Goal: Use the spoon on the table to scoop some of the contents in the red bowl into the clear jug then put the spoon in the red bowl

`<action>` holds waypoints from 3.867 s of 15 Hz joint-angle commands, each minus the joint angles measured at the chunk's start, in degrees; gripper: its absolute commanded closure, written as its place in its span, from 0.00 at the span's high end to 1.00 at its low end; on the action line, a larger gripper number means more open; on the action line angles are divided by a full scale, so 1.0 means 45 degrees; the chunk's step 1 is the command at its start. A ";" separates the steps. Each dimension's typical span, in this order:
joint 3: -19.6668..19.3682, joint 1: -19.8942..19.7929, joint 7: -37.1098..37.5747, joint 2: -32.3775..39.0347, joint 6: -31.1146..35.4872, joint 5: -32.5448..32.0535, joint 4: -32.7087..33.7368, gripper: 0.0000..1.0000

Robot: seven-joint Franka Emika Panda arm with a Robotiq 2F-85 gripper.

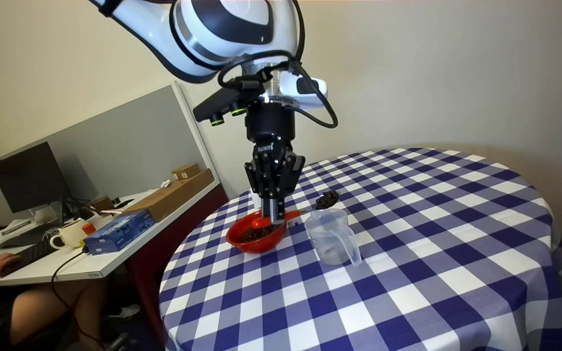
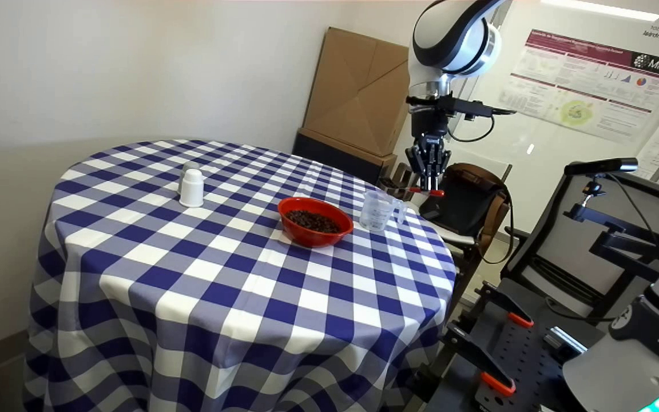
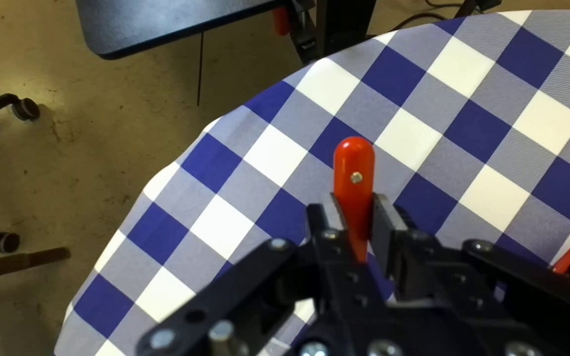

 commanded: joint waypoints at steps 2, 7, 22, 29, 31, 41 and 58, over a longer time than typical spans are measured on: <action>-0.0010 0.0243 0.0841 -0.0059 0.0462 -0.0883 -0.0158 0.10; 0.0067 0.0505 0.1522 -0.0034 0.0407 -0.1782 -0.0228 0.10; 0.0343 0.1538 0.3717 -0.0150 0.0135 -0.5237 -0.0577 0.10; 0.0435 0.1963 0.5246 -0.0194 -0.0026 -0.7580 -0.0991 0.10; 0.0487 0.2050 0.5796 -0.0155 -0.0240 -0.8420 -0.1088 0.10; 0.1061 0.1908 0.6179 -0.0433 0.0175 -0.9032 -0.1553 0.10; 0.2749 0.2644 0.0764 0.0057 0.3106 -0.2351 -0.1326 0.10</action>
